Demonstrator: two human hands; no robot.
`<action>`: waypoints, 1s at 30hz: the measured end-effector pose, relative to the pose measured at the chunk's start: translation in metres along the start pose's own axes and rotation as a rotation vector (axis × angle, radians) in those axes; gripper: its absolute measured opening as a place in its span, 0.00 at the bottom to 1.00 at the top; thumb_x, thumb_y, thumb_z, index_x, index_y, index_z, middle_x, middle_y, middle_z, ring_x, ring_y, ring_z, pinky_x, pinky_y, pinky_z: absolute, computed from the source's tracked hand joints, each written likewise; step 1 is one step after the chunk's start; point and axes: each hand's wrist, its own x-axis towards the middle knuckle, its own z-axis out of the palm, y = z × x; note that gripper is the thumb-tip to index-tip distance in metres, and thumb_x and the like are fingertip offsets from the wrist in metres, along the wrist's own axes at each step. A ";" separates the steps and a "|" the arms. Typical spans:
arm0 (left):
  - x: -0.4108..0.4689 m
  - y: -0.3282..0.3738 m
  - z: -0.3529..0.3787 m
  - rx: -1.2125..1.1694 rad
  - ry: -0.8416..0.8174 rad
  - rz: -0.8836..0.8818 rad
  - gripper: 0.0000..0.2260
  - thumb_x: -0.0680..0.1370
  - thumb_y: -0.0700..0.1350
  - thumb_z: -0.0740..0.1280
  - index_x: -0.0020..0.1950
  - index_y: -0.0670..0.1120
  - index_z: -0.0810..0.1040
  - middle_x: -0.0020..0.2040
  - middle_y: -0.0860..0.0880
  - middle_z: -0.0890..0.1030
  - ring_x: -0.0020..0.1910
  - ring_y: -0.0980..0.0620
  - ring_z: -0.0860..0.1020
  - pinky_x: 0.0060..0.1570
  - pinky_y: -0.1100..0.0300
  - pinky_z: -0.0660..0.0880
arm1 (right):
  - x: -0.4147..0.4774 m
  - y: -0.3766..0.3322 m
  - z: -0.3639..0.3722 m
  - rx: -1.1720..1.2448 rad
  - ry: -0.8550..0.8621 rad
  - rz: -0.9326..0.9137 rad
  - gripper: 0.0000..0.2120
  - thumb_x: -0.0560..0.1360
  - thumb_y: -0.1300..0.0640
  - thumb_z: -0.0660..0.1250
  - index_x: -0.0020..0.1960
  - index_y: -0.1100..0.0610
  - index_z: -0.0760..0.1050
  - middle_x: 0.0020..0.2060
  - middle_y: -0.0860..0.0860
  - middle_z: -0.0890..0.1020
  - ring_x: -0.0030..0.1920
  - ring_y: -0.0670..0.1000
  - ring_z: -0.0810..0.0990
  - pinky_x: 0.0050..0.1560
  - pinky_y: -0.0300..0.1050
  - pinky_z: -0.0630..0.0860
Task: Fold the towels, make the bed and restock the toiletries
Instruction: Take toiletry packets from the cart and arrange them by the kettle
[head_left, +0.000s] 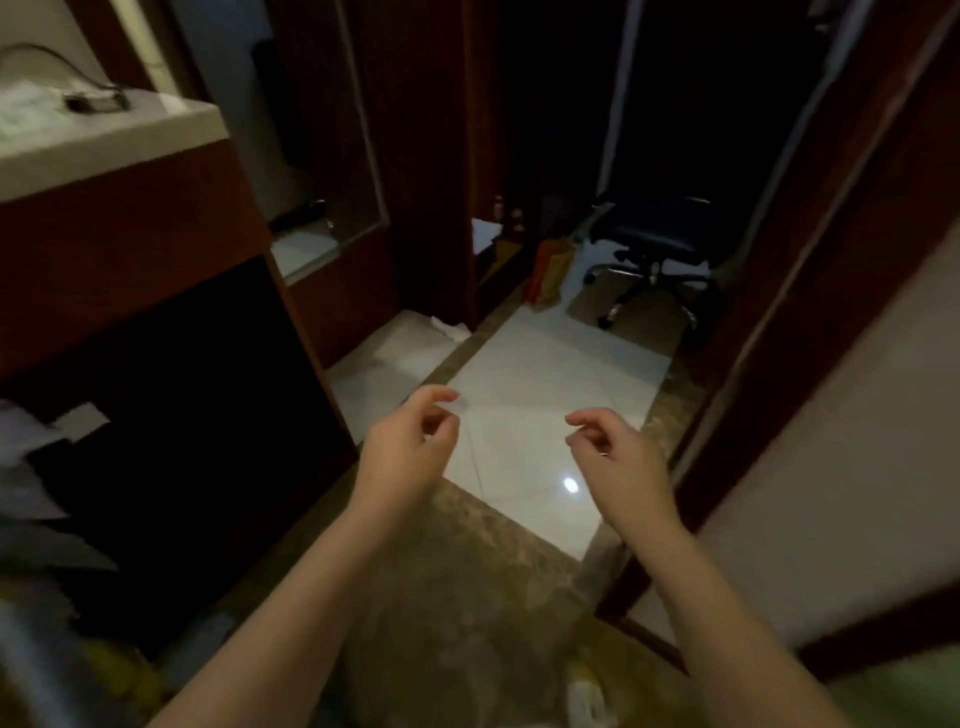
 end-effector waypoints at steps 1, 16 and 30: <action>0.022 -0.004 -0.004 0.024 0.059 -0.048 0.11 0.80 0.48 0.62 0.62 0.55 0.74 0.48 0.59 0.78 0.43 0.64 0.75 0.40 0.73 0.71 | 0.032 -0.008 0.009 0.008 -0.060 -0.050 0.09 0.79 0.57 0.61 0.56 0.48 0.76 0.40 0.43 0.78 0.36 0.44 0.76 0.32 0.31 0.70; 0.150 -0.122 -0.172 -0.006 0.824 -0.658 0.11 0.80 0.44 0.63 0.61 0.50 0.75 0.44 0.54 0.80 0.38 0.51 0.78 0.36 0.55 0.76 | 0.268 -0.259 0.251 0.165 -0.845 -0.798 0.08 0.79 0.55 0.61 0.56 0.46 0.75 0.40 0.41 0.78 0.32 0.37 0.74 0.29 0.31 0.67; 0.377 -0.161 -0.396 0.561 1.029 -0.428 0.18 0.78 0.54 0.62 0.67 0.52 0.71 0.62 0.52 0.74 0.61 0.53 0.72 0.56 0.58 0.70 | 0.417 -0.474 0.453 0.050 -0.809 -1.077 0.15 0.78 0.48 0.61 0.64 0.45 0.70 0.53 0.42 0.77 0.50 0.44 0.76 0.46 0.42 0.73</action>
